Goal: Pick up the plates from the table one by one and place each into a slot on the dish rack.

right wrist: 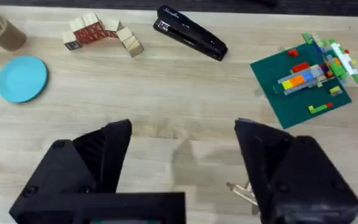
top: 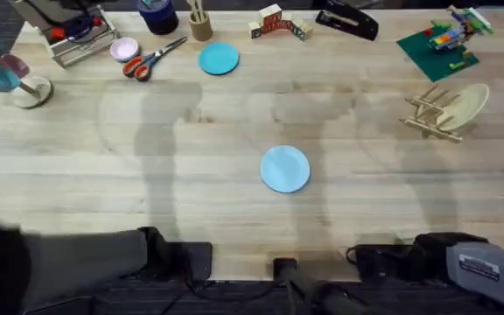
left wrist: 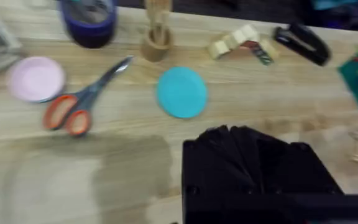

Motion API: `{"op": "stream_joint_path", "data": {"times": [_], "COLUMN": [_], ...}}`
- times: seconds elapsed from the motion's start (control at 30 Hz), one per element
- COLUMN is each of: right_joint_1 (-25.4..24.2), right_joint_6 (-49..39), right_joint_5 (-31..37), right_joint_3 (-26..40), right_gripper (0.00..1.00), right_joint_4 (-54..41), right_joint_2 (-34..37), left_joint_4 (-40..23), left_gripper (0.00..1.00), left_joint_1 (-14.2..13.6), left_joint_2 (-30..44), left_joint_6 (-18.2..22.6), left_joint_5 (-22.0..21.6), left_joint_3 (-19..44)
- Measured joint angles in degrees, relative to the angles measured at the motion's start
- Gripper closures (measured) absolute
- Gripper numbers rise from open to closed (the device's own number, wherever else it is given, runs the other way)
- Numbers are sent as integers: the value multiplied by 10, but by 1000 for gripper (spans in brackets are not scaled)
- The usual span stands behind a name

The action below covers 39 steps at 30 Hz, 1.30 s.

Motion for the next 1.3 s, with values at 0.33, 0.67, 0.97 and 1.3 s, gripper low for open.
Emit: {"op": "stream_joint_path", "data": {"times": [0.33,0.67,0.97,1.3], "right_joint_1": [0,0,0,0], "right_joint_6": [0,0,0,0], "right_joint_5": [0,0,0,0], "right_joint_3": [0,0,2,2], "right_gripper": [6,6,6,5], "right_joint_4": [0,0,4,9], "right_joint_2": [0,0,22,34], "left_joint_4": [136,199,269,326], "left_gripper": [962,962,962,962], "left_joint_1": [5,5,5,-7], "left_joint_2": [142,255,334,393], "left_joint_6": [-27,-51,-70,-118], "left_joint_5": [160,210,240,255], "left_joint_3": [0,0,0,0]}}
